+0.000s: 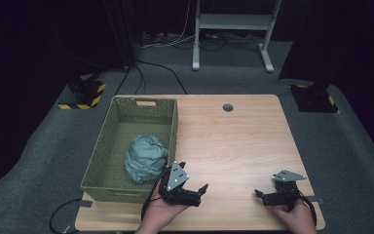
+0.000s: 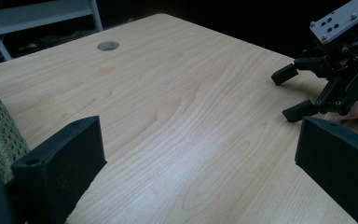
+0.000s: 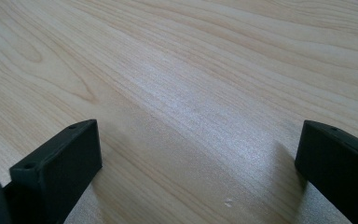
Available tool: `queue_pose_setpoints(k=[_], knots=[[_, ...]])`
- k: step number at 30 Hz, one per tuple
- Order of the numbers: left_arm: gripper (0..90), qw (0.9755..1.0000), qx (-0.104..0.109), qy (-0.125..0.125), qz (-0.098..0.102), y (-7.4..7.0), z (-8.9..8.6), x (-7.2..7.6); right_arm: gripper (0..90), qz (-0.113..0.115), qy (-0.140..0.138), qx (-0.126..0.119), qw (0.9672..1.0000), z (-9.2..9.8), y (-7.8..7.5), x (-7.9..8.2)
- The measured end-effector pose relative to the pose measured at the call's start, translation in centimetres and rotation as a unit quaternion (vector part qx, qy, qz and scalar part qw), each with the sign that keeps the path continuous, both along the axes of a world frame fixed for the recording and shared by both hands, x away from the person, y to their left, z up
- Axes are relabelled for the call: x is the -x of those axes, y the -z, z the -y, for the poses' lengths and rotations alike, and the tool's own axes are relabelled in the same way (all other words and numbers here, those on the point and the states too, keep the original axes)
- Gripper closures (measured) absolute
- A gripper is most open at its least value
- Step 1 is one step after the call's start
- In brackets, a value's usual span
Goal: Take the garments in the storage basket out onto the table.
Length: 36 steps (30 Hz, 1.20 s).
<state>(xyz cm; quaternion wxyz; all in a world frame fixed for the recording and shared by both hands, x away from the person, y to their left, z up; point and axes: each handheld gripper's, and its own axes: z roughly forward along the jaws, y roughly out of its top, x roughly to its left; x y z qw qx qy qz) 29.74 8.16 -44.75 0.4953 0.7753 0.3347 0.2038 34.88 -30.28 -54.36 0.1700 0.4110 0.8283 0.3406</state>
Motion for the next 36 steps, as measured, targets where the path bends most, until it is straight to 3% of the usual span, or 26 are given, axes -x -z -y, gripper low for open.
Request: queue_pose_setpoints(k=[36], knots=[[1.7,0.9989,0.016,-0.043,0.002,-1.7,-3.6,0.1,0.0,0.000,-0.002,0.000,1.0000,0.0,0.0,0.0]])
